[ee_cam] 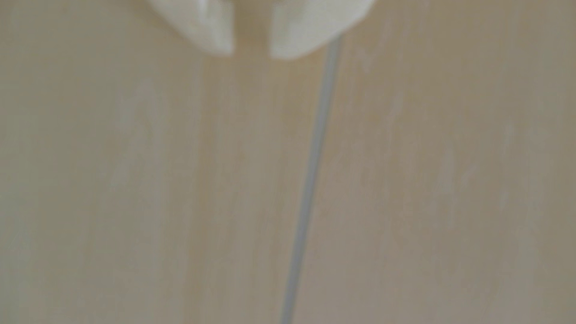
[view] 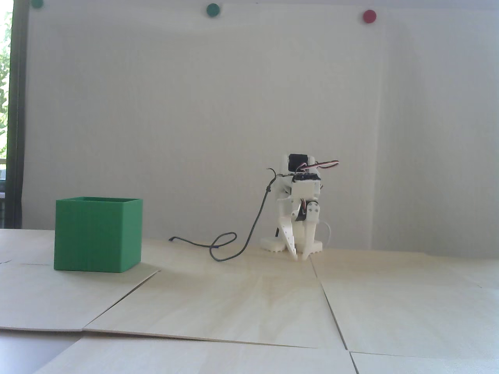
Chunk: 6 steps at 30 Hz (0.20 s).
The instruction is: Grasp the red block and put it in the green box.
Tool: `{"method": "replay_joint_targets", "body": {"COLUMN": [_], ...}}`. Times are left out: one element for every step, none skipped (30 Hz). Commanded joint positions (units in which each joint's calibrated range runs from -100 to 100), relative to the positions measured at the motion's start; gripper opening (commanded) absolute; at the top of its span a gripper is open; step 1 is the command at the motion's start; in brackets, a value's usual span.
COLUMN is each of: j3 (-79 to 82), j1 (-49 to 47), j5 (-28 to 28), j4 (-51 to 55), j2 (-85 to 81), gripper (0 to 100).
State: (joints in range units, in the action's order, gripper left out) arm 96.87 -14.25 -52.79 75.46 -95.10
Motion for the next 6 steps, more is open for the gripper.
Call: {"method": "replay_joint_targets", "body": {"j3": [-0.42,-0.42,-0.42,-0.42,-0.42,-0.42], "j1": [0.3,0.3,0.3,0.3,0.3,0.3], "j5": [-0.36,-0.36,-0.36,-0.36,-0.36,-0.36], "j4": [1.52,1.52,1.52,1.52,1.52,1.52], "j2": [-1.03,-1.03,-1.03,-1.03,-1.03,-1.03], "gripper": [2,2,2,2,2,2]}}
